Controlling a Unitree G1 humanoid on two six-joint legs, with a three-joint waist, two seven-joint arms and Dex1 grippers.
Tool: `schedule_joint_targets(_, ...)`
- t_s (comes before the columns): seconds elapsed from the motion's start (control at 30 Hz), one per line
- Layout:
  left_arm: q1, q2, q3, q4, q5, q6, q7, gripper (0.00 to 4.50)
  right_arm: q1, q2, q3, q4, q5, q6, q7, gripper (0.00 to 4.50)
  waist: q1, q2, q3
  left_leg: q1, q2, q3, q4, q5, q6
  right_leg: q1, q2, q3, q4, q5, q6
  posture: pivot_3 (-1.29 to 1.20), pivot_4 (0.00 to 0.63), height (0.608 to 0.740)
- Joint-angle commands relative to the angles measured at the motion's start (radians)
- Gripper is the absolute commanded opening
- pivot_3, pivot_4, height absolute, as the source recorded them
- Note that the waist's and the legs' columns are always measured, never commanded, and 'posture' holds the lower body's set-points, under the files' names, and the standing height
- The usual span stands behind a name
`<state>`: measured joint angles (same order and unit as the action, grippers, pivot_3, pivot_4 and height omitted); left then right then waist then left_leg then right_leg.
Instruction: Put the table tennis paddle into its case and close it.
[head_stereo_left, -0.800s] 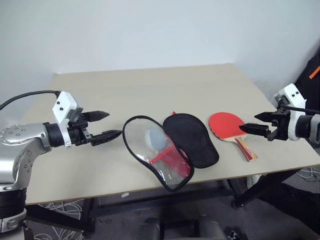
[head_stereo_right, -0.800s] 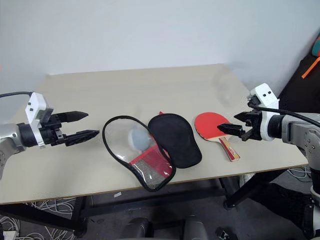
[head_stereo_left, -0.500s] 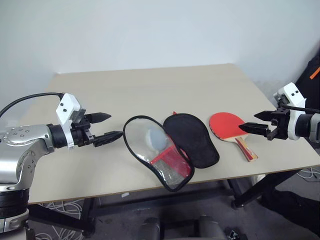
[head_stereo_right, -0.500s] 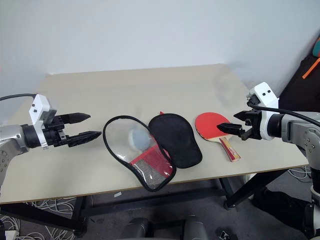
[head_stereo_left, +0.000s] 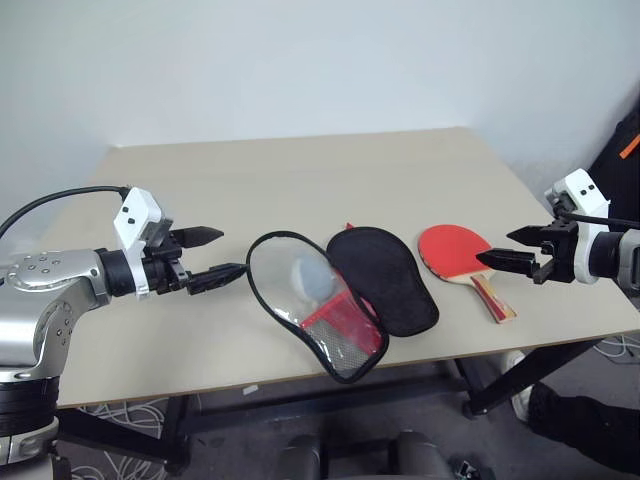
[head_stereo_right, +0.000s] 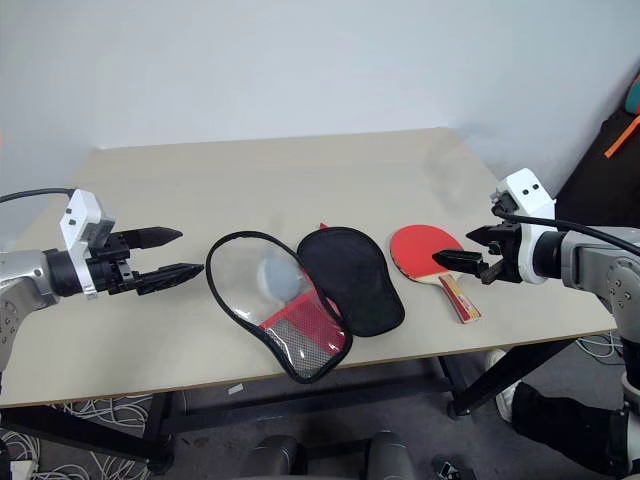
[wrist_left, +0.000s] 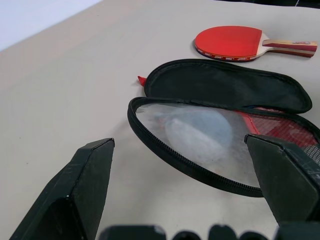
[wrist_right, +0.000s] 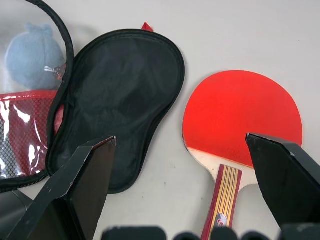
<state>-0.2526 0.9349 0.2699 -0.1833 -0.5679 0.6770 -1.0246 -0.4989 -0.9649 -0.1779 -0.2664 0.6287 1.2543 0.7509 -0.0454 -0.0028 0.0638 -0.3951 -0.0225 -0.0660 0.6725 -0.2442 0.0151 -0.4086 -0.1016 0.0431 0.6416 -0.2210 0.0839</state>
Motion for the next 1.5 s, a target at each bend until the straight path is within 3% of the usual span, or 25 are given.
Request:
schedule_joint_targets(0.03, -0.017, 0.018, 0.020, -0.018, -0.021, 0.010, -0.004, 4.42, -0.024, -0.005, -0.012, -0.031, 0.004, -0.022, -0.009, 4.50, 0.000, 0.000, 0.000, 0.000, 0.000, 0.000, 0.000, 0.000, 0.000, 0.000, 0.000, 0.000, 0.000, 0.000, 0.000, 0.00, 0.000, 0.698)
schedule_joint_targets(0.33, -0.012, 0.010, 0.020, -0.029, -0.027, 0.030, -0.004, 4.42, -0.009, -0.021, 0.008, -0.064, 0.008, -0.062, 0.014, 4.50, 0.000, 0.000, 0.000, 0.000, 0.000, 0.000, 0.000, 0.000, 0.000, 0.000, 0.000, 0.000, 0.000, 0.000, 0.000, 0.00, 0.000, 0.698)
schedule_joint_targets(0.63, -0.012, 0.013, 0.021, -0.021, -0.017, 0.009, -0.009, 4.42, 0.022, 0.007, 0.067, -0.023, -0.058, -0.056, -0.067, 4.50, 0.000, 0.000, 0.000, 0.000, 0.000, 0.000, 0.000, 0.000, 0.000, 0.000, 0.000, 0.000, 0.000, 0.000, 0.000, 0.00, 0.000, 0.698)
schedule_joint_targets(1.07, -0.051, 0.007, -0.013, 0.000, -0.004, -0.003, -0.013, 4.42, 0.052, 0.165, 0.177, 0.175, -0.249, -0.101, -0.276, 4.50, 0.001, -0.001, 0.000, 0.000, 0.000, 0.000, 0.001, 0.000, 0.000, 0.000, 0.000, 0.000, 0.000, 0.000, 0.000, 0.00, 0.000, 0.698)
schedule_joint_targets(1.47, -0.074, -0.026, -0.040, 0.025, -0.002, -0.023, -0.010, 4.42, 0.077, 0.261, 0.154, 0.385, -0.316, -0.233, -0.288, 4.50, 0.000, -0.002, 0.000, 0.000, 0.000, 0.000, 0.000, 0.000, 0.000, 0.001, 0.000, 0.000, 0.000, 0.000, -0.001, 0.00, 0.000, 0.698)
schedule_joint_targets(1.5, -0.070, -0.037, -0.049, 0.022, -0.001, -0.028, -0.009, 4.47, 0.077, 0.265, 0.151, 0.392, -0.318, -0.238, -0.289, 4.33, -0.001, -0.002, -0.001, 0.000, 0.000, 0.000, 0.000, 0.000, 0.000, 0.001, 0.000, 0.000, 0.000, 0.000, 0.000, 0.00, 0.000, 0.698)
